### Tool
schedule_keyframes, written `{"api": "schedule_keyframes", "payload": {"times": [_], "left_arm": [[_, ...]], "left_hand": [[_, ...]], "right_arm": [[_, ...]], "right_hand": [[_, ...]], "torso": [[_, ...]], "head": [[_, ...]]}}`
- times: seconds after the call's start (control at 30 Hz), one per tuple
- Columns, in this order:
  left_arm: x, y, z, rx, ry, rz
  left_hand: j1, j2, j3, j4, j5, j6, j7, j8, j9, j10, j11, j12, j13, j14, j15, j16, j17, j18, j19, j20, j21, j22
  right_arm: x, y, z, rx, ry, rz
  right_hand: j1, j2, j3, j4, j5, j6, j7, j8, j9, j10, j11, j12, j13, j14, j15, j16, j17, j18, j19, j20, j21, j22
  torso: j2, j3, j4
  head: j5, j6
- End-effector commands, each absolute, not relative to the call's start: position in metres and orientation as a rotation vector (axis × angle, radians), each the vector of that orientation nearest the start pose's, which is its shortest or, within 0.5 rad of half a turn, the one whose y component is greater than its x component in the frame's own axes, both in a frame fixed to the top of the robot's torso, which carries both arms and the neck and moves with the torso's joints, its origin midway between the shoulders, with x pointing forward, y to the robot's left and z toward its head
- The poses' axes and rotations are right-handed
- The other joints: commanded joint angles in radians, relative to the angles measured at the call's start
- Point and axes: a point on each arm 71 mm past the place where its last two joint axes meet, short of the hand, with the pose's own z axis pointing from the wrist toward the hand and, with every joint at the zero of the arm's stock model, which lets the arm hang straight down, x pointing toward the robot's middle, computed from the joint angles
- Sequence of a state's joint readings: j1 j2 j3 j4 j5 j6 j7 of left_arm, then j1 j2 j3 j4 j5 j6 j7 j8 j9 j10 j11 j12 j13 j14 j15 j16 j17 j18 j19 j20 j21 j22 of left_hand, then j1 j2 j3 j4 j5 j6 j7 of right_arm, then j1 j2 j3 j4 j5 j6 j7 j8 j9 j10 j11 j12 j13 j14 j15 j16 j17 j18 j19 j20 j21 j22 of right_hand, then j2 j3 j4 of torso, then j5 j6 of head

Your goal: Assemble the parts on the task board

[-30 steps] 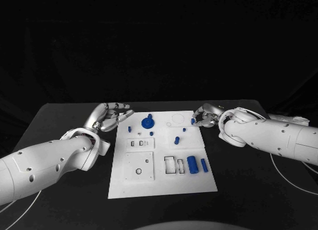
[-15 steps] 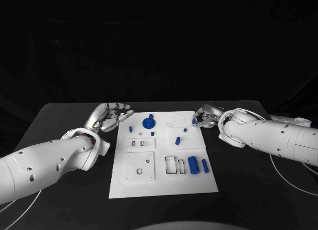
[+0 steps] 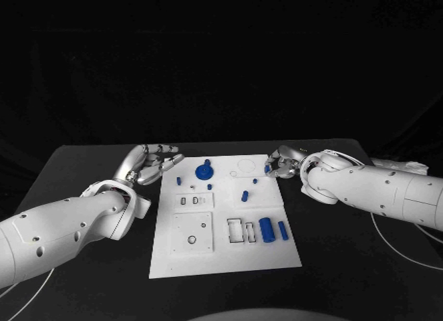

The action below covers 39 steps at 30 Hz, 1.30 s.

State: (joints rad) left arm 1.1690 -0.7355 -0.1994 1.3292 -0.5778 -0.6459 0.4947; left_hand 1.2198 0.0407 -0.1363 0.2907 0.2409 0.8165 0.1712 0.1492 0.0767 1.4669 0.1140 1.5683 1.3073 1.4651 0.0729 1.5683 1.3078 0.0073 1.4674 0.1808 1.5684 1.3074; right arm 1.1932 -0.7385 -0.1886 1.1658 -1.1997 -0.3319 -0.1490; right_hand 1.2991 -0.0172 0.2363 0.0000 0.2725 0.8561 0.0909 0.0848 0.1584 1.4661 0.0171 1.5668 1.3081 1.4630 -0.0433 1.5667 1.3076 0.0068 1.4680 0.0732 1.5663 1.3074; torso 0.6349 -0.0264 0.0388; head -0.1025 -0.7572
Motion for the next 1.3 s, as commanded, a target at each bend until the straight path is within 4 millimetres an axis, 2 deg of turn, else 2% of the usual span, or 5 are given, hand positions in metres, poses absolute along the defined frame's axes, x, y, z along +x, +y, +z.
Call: {"api": "schedule_keyframes", "payload": {"times": [0.03, 0.73, 1.0, 1.1, 1.3], "left_arm": [[0.4919, 0.2122, -0.2345, -0.435, 1.381, -1.111], [0.4919, 0.2119, -0.2346, -0.436, 1.382, -1.111], [0.4919, 0.2123, -0.2346, -0.436, 1.382, -1.11], [0.4918, 0.2125, -0.2345, -0.436, 1.382, -1.11], [0.4919, 0.2119, -0.2346, -0.436, 1.383, -1.111]], "left_hand": [[0.01, -0.001, -0.006, 0.001, 0.004, 0.006, 0.003, -0.006, -0.001, 0.104, -0.007, 0.002, 0.263, 0.106, -0.006, 0.003, 0.263, -0.007, 0.103, 0.004, 0.002, 0.263], [0.01, -0.001, -0.006, 0.001, 0.004, 0.006, 0.003, -0.006, -0.001, 0.104, -0.007, 0.002, 0.263, 0.106, -0.006, 0.003, 0.263, -0.007, 0.103, 0.004, 0.002, 0.263], [0.01, -0.001, -0.006, 0.001, 0.004, 0.006, 0.003, -0.006, -0.001, 0.104, -0.007, 0.002, 0.263, 0.106, -0.006, 0.003, 0.263, -0.007, 0.103, 0.004, 0.002, 0.263], [0.011, 0.0, -0.007, 0.001, 0.004, 0.006, 0.003, -0.006, -0.001, 0.104, -0.007, 0.002, 0.263, 0.106, -0.006, 0.003, 0.263, -0.007, 0.103, 0.003, 0.002, 0.263], [0.011, 0.0, -0.007, 0.001, 0.004, 0.006, 0.003, -0.006, -0.001, 0.104, -0.007, 0.002, 0.263, 0.106, -0.006, 0.003, 0.263, -0.007, 0.103, 0.003, 0.002, 0.263]], "right_arm": [[0.5238, -0.2711, -0.2622, 0.164, 1.872, 0.389], [0.5241, -0.2707, -0.2632, 0.171, 1.885, 0.38], [0.5246, -0.2708, -0.2635, 0.174, 1.886, 0.372], [0.5246, -0.2707, -0.2635, 0.172, 1.887, 0.37], [0.5247, -0.2703, -0.2634, 0.171, 1.884, 0.369]], "right_hand": [[0.0, 0.01, 0.006, -0.001, -0.005, 0.006, -0.004, 0.004, -0.001, 0.105, -0.008, 0.004, 0.263, 0.108, -0.007, 0.004, 0.263, -0.007, 0.103, -0.008, 0.004, 0.263], [-0.002, 0.014, 0.008, 0.002, -0.008, 0.013, -0.005, 0.008, -0.001, 0.105, -0.009, 0.004, 0.263, 0.108, -0.008, 0.004, 0.263, -0.007, 0.103, -0.01, 0.004, 0.263], [-0.001, 0.016, 0.009, 0.003, -0.008, 0.015, -0.005, 0.009, -0.001, 0.105, -0.009, 0.004, 0.263, 0.108, -0.009, 0.004, 0.263, -0.007, 0.103, -0.01, 0.004, 0.263], [0.001, 0.023, 0.014, 0.004, -0.004, 0.021, -0.006, 0.011, 0.0, 0.105, -0.01, 0.004, 0.263, 0.108, -0.01, 0.004, 0.263, -0.007, 0.103, -0.011, 0.004, 0.263], [0.001, 0.035, 0.02, 0.009, -0.006, 0.033, -0.007, 0.016, 0.0, 0.105, -0.011, 0.004, 0.263, 0.108, -0.011, 0.004, 0.263, -0.007, 0.103, -0.013, 0.004, 0.263]], "torso": [[0.0, 0.0009, -0.0008], [0.0, 0.0003, 0.0], [0.0, 0.0005, 0.0006], [0.001, 0.0002, -0.0005], [0.0, -0.0005, 0.0]], "head": [[0.0, -0.002], [0.012, -0.009], [0.014, -0.006], [0.02, 0.002], [0.023, 0.001]]}}
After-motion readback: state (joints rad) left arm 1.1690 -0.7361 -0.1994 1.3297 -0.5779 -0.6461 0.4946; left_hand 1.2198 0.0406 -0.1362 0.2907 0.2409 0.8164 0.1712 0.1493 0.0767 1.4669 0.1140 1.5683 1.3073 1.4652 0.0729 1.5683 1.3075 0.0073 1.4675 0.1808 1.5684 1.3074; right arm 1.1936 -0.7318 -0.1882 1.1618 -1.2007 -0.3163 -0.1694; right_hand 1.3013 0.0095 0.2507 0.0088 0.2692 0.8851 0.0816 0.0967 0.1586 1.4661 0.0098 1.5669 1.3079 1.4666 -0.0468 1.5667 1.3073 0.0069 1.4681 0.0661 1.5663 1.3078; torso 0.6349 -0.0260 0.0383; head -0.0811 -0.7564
